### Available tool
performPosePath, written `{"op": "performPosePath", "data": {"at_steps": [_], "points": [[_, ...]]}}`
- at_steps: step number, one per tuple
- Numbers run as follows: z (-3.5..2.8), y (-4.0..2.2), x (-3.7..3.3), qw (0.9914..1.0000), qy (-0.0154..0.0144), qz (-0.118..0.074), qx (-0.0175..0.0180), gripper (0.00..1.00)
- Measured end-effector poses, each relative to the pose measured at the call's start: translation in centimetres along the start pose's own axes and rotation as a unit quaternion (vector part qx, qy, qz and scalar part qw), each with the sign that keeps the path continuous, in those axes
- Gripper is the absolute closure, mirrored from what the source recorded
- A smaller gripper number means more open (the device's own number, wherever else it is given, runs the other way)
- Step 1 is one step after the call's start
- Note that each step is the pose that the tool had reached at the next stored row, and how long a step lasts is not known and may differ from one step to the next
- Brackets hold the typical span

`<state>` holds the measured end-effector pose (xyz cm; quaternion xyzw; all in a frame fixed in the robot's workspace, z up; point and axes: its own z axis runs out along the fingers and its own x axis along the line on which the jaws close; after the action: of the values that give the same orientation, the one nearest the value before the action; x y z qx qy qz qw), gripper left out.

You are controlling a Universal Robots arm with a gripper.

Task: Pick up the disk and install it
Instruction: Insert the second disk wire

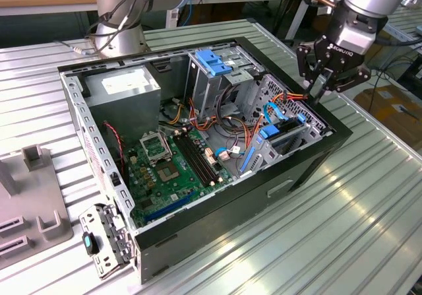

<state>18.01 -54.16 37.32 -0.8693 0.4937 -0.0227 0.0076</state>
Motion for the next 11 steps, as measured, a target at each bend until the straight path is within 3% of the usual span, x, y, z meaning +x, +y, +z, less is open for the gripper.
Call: {"op": "performPosePath", "data": {"at_steps": [4, 6, 8, 11], "points": [[0.08, -0.62, -0.13, 0.99999, -0.0001, -0.004, 0.0001, 0.70], [0.12, -0.68, -0.20, 0.99988, -0.0005, -0.016, 0.0005, 0.70], [0.18, -0.71, -0.19, 0.99927, -0.0013, -0.038, 0.0012, 0.70], [0.41, -0.86, -0.27, 0.99764, -0.0024, -0.069, 0.0022, 0.70]]}}
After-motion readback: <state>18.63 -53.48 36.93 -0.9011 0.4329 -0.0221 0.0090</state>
